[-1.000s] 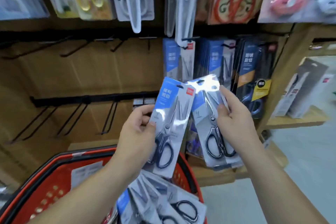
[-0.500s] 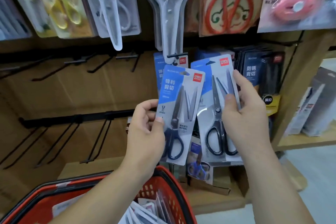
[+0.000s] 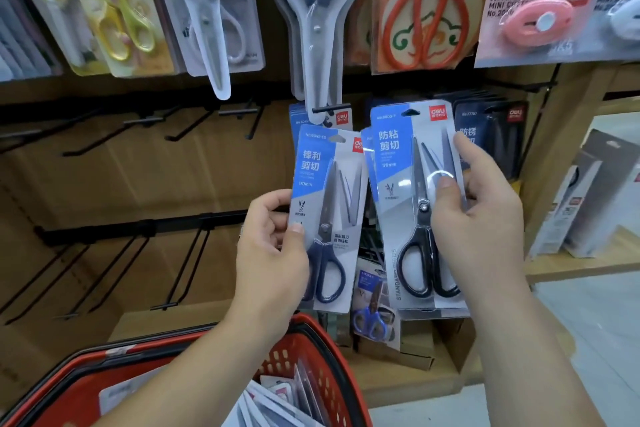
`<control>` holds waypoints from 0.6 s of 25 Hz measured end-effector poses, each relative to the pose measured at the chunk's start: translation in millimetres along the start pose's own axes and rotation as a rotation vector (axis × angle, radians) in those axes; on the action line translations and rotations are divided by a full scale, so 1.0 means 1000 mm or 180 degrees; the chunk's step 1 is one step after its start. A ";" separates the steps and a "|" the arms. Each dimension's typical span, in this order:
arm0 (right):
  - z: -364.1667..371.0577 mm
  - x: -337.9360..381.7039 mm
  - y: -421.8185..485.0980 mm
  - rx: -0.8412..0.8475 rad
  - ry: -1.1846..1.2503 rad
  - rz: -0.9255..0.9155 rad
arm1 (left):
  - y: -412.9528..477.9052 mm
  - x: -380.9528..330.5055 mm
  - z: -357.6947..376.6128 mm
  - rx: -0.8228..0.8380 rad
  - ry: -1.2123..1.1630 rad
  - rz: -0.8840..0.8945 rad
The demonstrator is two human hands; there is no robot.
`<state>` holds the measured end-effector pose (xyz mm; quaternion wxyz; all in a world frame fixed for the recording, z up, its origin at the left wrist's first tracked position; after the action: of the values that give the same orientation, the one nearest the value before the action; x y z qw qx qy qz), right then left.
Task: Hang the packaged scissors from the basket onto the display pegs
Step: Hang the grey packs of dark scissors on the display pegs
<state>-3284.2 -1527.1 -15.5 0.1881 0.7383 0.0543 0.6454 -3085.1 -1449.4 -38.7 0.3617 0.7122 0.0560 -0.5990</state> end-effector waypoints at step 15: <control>0.008 -0.005 -0.019 0.0037 0.0204 -0.0100 | 0.021 -0.004 -0.001 -0.0170 0.0179 -0.0109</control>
<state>-3273.8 -1513.3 -27.2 0.1920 0.7174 0.0757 0.6654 -3074.7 -1462.6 -26.3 0.3685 0.7178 0.0943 -0.5831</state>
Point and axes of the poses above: each hand's wrist, its own y-axis towards the middle knuckle, its own z-axis out of the palm, x = y × z, the point moved 1 cm from there along y, towards the middle knuckle, and after that the axes turned 8 degrees about z, right-handed, at the moved point
